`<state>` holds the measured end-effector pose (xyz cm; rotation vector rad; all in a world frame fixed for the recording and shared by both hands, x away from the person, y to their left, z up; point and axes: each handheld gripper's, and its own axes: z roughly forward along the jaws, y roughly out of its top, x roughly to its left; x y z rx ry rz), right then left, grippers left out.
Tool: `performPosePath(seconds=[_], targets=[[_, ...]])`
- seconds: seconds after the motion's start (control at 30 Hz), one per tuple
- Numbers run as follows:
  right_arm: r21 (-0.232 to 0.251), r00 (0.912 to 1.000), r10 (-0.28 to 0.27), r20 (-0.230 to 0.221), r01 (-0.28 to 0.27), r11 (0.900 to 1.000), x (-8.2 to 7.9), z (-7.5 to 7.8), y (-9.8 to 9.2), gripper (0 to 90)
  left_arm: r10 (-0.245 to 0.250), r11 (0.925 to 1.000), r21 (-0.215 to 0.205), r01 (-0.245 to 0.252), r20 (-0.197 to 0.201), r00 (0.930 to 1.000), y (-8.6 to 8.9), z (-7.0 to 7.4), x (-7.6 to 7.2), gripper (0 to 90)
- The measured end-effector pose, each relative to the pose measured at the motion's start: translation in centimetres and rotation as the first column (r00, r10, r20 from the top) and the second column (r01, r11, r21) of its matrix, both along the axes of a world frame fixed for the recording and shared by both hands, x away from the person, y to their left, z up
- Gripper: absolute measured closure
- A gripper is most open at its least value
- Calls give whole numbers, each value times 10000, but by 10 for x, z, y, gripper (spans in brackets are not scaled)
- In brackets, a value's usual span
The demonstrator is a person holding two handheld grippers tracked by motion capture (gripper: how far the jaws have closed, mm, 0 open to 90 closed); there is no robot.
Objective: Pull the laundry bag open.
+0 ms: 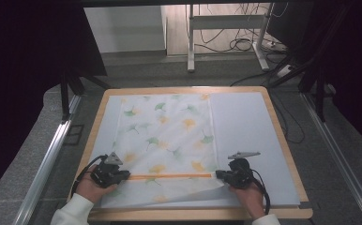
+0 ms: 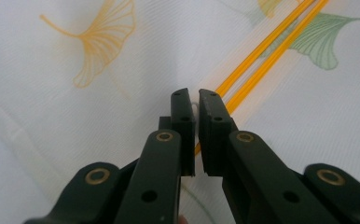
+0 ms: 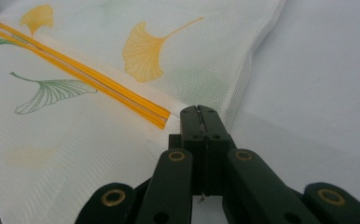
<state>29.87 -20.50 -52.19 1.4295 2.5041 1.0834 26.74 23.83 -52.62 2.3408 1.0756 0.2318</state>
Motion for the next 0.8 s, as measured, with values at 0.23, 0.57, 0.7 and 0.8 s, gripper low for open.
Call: performPosePath(seconds=[0.23, 0.57, 0.7, 0.8], targets=[[2, 10000, 11, 4, -11, 10000, 0, 0, 0, 897, 171, 9998, -61, -171, 3, 9999, 8, -1, -1, 862], [2, 10000, 16, 5, -16, 10000, 0, 0, 0, 897, 435, 9990, -35, -435, 40, 9990, 19, -1, -4, 862], [1, 10000, 17, 14, -17, 10000, 0, 0, 0, 897, 506, 9987, -84, -505, 31, 9987, 24, -1, -5, 862], [14, 10000, 12, 14, -12, 10000, 0, 0, 0, 897, 576, 9983, -78, -576, 20, 9983, 27, -1, -6, 862]])
